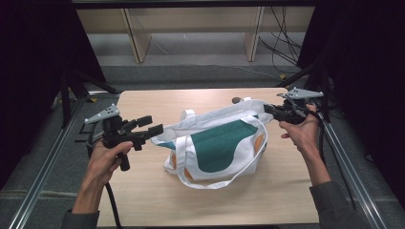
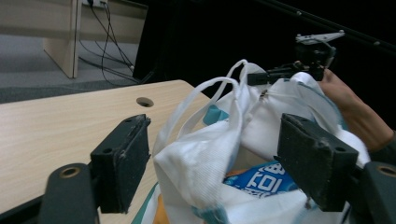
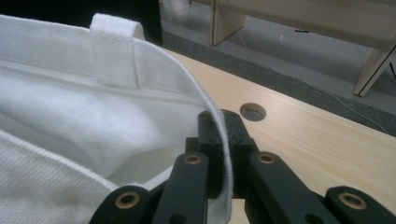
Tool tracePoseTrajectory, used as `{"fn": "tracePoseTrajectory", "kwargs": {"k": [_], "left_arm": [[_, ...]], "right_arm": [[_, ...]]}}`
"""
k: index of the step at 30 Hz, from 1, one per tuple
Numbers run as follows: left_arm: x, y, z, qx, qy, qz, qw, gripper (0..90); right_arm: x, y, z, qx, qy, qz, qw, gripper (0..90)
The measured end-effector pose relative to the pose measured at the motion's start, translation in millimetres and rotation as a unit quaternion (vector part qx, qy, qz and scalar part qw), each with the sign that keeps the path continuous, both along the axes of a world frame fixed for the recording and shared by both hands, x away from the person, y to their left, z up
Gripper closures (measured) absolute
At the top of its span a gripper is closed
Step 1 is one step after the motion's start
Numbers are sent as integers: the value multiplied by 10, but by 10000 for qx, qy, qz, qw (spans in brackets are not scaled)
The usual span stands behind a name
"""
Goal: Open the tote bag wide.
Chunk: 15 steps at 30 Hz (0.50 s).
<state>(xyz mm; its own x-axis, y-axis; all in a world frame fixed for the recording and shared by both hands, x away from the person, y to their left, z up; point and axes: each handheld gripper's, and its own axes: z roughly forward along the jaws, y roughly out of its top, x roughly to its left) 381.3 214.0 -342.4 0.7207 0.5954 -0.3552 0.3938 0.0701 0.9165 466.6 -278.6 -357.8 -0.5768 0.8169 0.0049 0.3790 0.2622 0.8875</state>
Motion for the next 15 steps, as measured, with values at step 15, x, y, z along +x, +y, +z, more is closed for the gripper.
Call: {"fn": "tracePoseTrajectory", "kwargs": {"k": [15], "left_arm": [[-410, -154, -1048, 1314, -110, 108, 9912, 251]], "right_arm": [[23, -18, 34, -8, 88, 40, 10000, 885]]}}
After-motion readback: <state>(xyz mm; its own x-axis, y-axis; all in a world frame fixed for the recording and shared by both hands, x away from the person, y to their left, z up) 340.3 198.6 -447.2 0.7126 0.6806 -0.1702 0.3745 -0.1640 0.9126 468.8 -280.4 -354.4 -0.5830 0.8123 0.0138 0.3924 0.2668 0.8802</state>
